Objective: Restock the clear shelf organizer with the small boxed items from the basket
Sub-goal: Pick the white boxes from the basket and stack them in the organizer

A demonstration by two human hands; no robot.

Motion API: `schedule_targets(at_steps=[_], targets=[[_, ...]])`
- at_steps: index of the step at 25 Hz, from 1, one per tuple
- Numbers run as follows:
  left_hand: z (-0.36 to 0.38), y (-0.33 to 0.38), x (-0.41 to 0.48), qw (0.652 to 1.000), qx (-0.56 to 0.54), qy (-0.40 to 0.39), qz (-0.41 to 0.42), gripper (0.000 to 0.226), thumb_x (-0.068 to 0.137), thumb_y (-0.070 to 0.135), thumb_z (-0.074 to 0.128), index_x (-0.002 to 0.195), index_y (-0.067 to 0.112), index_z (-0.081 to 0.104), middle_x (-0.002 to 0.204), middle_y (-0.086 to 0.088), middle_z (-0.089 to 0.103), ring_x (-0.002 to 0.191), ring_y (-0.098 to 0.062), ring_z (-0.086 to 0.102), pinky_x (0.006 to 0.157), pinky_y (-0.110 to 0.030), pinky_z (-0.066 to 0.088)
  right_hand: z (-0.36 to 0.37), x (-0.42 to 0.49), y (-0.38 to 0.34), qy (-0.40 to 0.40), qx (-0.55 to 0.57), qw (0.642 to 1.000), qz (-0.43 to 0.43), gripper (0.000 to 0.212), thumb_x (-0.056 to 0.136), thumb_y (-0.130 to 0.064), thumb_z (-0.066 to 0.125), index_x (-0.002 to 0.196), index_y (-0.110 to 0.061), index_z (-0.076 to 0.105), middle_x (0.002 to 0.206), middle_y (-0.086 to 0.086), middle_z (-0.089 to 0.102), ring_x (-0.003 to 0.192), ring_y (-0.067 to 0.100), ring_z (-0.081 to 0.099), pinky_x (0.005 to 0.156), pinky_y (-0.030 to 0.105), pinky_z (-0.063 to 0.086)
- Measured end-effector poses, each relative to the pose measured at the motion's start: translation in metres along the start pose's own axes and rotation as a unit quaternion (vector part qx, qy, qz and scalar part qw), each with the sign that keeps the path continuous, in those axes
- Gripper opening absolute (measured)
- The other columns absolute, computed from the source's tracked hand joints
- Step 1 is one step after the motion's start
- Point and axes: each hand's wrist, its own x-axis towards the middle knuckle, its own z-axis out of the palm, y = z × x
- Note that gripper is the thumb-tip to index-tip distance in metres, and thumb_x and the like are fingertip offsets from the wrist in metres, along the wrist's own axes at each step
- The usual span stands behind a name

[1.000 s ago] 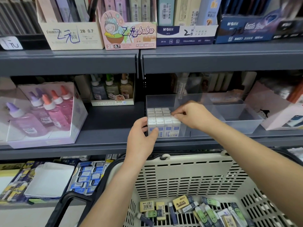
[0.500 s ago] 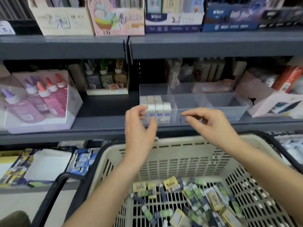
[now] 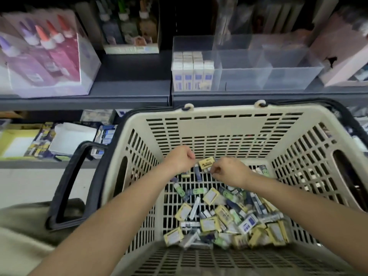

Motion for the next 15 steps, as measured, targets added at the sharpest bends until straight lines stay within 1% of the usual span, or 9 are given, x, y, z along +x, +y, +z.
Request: schedule_targets(at_steps=[2,4,5,7,9,10,11,13,15], targets=[[0.016,-0.016,0.002,0.997,0.051,-0.046,-0.029,0.002,0.087,0.018,0.059,0.087,0.018,0.062,0.099,-0.002,0.066,0.092,-0.019,0.062,0.083,-0.032,0.051,0.006,0.002,-0.002,-0.010,0.023,1.000,0.012,0.014,0.087,-0.020,0.057,0.091,-0.015,0.070,0.095,-0.001,0.070,0.081,0.011,0.062,0.072,0.025,0.050],[0.026,-0.028,0.000,0.986,0.114,-0.116,-0.036,0.011,0.086,0.018,0.061,0.095,0.015,0.066,0.106,-0.003,0.066,0.095,-0.019,0.061,0.083,-0.031,0.051,0.015,-0.003,-0.009,-0.056,0.067,0.996,-0.018,0.011,0.085,-0.020,0.061,0.089,-0.016,0.071,0.091,-0.004,0.070,0.070,0.000,0.056,0.064,0.018,0.044],[0.028,-0.031,-0.002,0.979,0.141,-0.143,-0.036,0.012,0.085,0.019,0.062,0.095,0.016,0.067,0.107,-0.002,0.066,0.096,-0.019,0.060,0.085,-0.032,0.050,0.022,-0.008,-0.016,-0.084,0.078,0.992,-0.047,0.013,0.084,-0.020,0.063,0.094,-0.017,0.070,0.095,-0.005,0.069,0.071,-0.001,0.055,0.066,0.018,0.042],[0.029,-0.034,-0.006,0.975,0.151,-0.161,-0.040,0.010,0.084,0.017,0.063,0.091,0.019,0.069,0.101,0.001,0.066,0.094,-0.018,0.060,0.087,-0.033,0.049,0.042,-0.014,-0.031,-0.118,0.037,0.987,-0.100,0.032,0.084,-0.019,0.060,0.116,-0.022,0.061,0.115,-0.002,0.060,0.091,0.010,0.058,0.074,0.025,0.047],[0.028,-0.035,-0.012,0.974,0.130,-0.176,-0.056,0.015,0.085,0.011,0.060,0.095,0.014,0.070,0.091,-0.002,0.065,0.075,-0.015,0.056,0.067,-0.023,0.048,0.059,-0.012,-0.040,-0.127,-0.074,0.982,-0.115,0.045,0.085,-0.010,0.052,0.128,-0.025,0.052,0.126,0.003,0.047,0.103,0.022,0.056,0.073,0.032,0.051],[0.029,-0.035,-0.015,0.972,0.117,-0.193,-0.070,0.014,0.085,0.010,0.059,0.095,0.012,0.069,0.083,-0.002,0.062,0.067,-0.013,0.052,0.057,-0.021,0.044,0.065,-0.010,-0.041,-0.120,-0.117,0.980,-0.112,0.044,0.085,-0.007,0.050,0.126,-0.023,0.053,0.124,0.006,0.046,0.101,0.026,0.056,0.068,0.034,0.051],[0.029,-0.035,-0.017,0.967,0.107,-0.212,-0.089,0.011,0.086,0.013,0.059,0.094,0.011,0.066,0.077,-0.001,0.058,0.064,-0.014,0.050,0.054,-0.021,0.043,0.068,-0.008,-0.039,-0.108,-0.128,0.980,-0.105,0.039,0.086,-0.006,0.050,0.122,-0.021,0.055,0.119,0.006,0.046,0.097,0.027,0.057,0.065,0.035,0.051],[0.029,-0.034,-0.020,0.956,0.107,-0.251,-0.107,0.012,0.087,0.022,0.061,0.093,0.012,0.062,0.077,-0.002,0.055,0.072,-0.018,0.052,0.064,-0.027,0.047,0.067,-0.004,-0.034,-0.088,-0.050,0.991,-0.085,0.028,0.088,-0.011,0.054,0.115,-0.018,0.060,0.111,0.006,0.049,0.090,0.023,0.057,0.068,0.034,0.049],[0.028,-0.032,-0.022,0.952,0.102,-0.267,-0.109,0.019,0.090,0.023,0.060,0.105,0.010,0.061,0.094,-0.006,0.062,0.087,-0.021,0.059,0.075,-0.030,0.051,0.059,0.000,-0.030,-0.044,0.092,0.993,-0.052,0.021,0.087,-0.019,0.059,0.108,-0.015,0.061,0.102,0.006,0.057,0.082,0.016,0.053,0.069,0.028,0.042]])
